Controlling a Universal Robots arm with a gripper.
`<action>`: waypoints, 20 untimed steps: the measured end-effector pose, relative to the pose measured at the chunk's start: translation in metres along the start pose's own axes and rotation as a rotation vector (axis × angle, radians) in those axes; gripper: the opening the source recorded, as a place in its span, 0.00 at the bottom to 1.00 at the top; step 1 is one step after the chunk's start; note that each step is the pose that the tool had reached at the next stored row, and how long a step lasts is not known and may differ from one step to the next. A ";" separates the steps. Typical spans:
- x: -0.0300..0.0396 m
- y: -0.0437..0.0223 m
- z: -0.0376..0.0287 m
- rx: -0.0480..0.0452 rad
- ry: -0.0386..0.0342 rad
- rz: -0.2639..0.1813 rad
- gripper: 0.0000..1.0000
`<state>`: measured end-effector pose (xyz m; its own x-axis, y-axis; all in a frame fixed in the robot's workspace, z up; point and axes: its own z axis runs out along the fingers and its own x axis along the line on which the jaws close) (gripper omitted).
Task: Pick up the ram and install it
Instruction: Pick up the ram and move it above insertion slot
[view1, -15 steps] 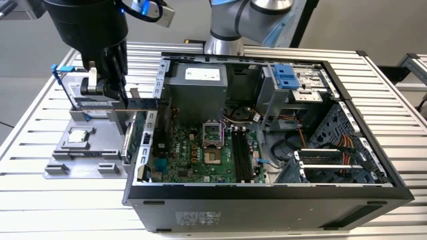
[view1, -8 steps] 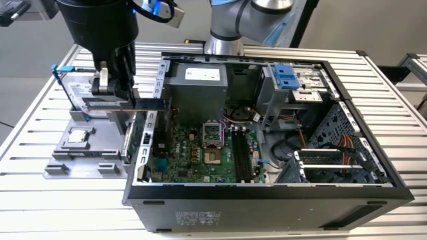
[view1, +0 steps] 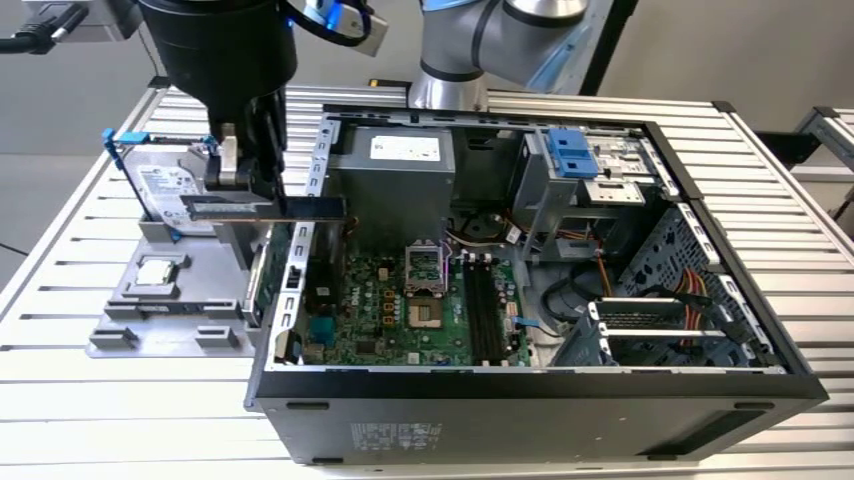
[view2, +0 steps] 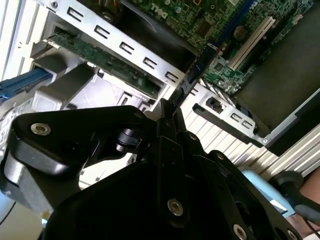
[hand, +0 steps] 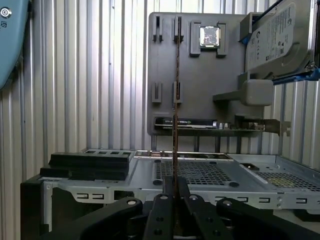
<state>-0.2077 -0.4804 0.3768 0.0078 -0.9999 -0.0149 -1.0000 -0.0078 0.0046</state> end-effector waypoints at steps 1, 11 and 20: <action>0.0000 -0.0015 0.0000 -0.0001 0.0000 0.000 0.00; 0.0001 -0.0163 -0.0001 -0.0001 0.0000 0.000 0.00; 0.0001 -0.0196 -0.0001 -0.0002 0.0000 0.000 0.00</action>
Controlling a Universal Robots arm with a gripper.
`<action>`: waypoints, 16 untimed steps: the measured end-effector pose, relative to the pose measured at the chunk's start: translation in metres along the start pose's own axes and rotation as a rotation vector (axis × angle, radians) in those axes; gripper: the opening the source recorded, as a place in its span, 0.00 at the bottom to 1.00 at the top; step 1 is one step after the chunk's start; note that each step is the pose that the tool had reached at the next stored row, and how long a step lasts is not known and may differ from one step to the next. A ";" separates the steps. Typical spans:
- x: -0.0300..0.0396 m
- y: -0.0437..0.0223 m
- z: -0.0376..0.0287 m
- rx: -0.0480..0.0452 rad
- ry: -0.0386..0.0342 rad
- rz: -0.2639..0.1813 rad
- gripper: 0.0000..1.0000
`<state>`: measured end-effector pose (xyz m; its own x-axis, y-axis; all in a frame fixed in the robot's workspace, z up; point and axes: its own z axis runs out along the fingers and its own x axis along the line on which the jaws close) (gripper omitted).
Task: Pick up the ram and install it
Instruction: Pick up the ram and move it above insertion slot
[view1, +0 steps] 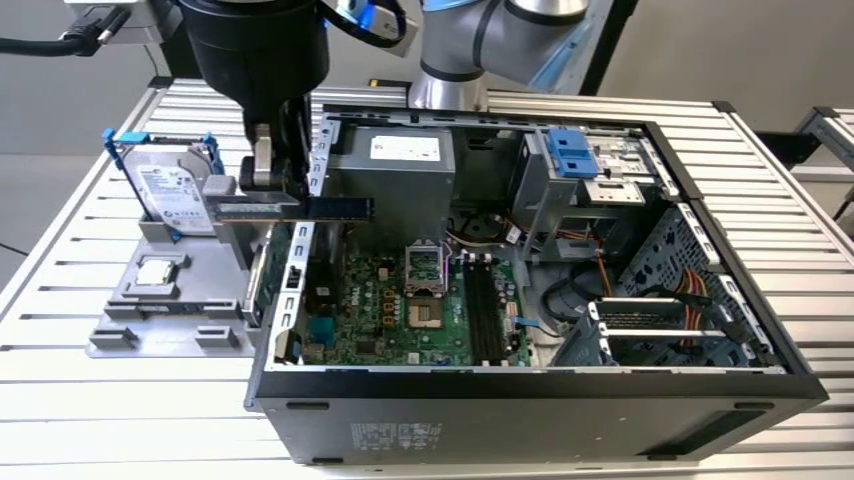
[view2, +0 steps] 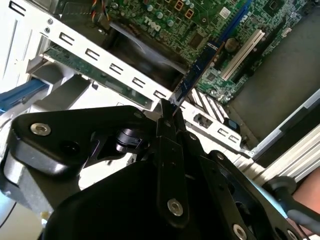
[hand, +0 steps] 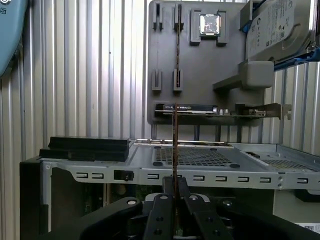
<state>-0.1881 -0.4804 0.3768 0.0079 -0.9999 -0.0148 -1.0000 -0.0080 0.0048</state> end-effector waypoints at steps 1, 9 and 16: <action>0.0000 -0.0016 0.0000 0.0000 0.0000 0.000 0.00; 0.0002 -0.0140 0.0000 0.0000 -0.0001 0.000 0.00; 0.0002 -0.0217 -0.0001 0.0000 0.0000 0.001 0.00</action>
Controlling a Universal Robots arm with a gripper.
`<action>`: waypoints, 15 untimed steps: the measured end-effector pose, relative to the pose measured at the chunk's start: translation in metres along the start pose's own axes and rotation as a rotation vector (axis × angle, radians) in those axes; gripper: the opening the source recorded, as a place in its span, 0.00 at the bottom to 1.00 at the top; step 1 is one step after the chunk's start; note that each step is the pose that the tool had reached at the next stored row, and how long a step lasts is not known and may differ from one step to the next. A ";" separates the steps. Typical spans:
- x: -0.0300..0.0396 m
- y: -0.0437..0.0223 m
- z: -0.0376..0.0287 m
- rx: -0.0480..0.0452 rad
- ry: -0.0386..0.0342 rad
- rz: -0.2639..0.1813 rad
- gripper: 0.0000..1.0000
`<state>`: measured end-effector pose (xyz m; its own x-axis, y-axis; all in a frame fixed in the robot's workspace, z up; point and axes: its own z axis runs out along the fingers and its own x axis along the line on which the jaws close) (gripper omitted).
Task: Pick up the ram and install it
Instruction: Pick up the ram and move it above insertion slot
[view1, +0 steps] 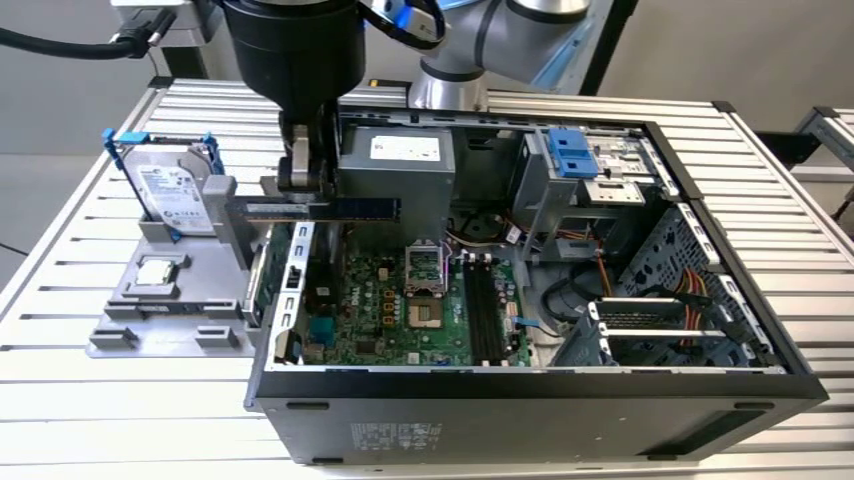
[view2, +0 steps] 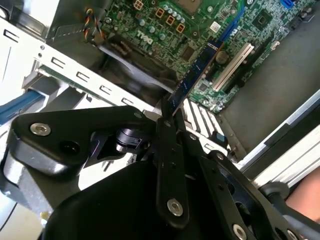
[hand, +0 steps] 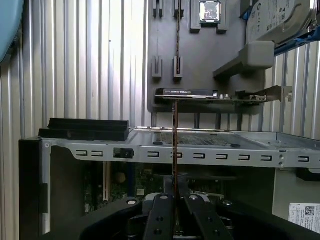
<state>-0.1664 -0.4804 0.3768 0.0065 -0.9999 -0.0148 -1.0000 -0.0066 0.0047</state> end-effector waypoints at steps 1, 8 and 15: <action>0.0000 -0.0014 0.0000 0.0000 0.0000 0.000 0.00; 0.0001 -0.0146 0.0000 -0.0002 -0.0001 0.000 0.00; 0.0002 -0.0290 -0.0001 -0.0006 -0.0001 0.000 0.00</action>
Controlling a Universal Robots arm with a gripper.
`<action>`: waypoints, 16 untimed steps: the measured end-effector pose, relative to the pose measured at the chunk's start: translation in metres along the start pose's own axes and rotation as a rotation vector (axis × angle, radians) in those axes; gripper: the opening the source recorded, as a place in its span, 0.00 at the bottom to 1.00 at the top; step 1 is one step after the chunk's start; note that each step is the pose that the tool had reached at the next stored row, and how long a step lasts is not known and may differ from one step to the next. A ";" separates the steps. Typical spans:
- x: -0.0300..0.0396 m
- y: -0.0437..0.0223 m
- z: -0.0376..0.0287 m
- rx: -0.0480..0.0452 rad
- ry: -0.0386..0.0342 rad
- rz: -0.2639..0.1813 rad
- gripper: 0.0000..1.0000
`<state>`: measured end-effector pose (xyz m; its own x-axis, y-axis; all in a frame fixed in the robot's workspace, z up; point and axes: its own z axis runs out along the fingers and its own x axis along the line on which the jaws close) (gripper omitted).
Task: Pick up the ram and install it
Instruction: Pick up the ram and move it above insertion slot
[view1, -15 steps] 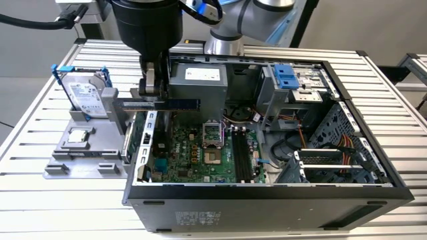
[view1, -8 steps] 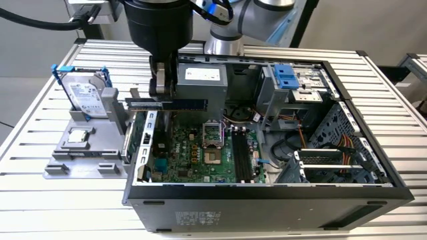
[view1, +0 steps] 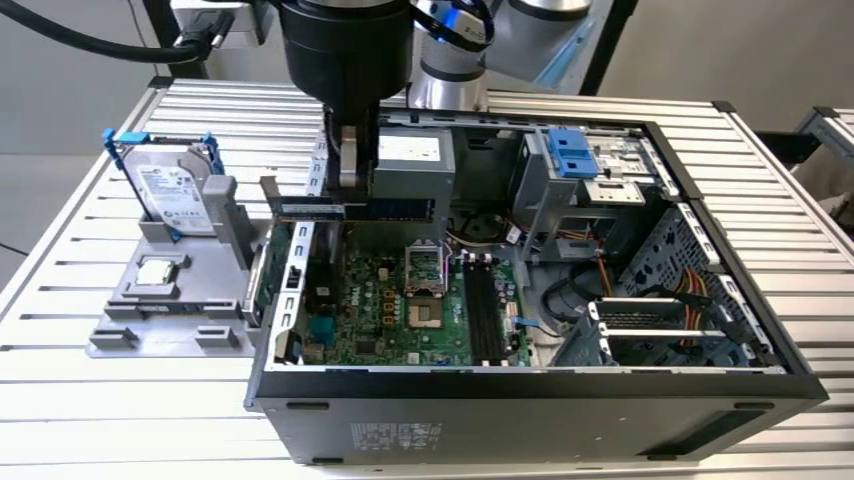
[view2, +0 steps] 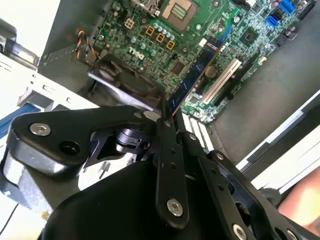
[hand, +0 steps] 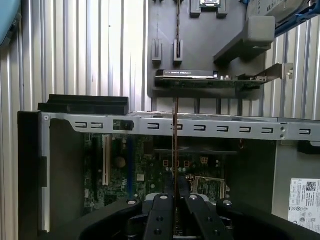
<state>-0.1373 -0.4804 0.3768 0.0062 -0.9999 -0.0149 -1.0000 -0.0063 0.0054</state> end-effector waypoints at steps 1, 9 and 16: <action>0.0000 -0.0024 -0.0001 -0.0001 0.0001 0.000 0.00; 0.0001 -0.0221 -0.0001 -0.0016 0.0001 0.000 0.00; 0.0003 -0.0416 -0.0002 -0.0037 0.0000 0.000 0.00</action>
<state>-0.0957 -0.4804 0.3768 0.0063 -0.9999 -0.0149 -0.9999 -0.0064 0.0091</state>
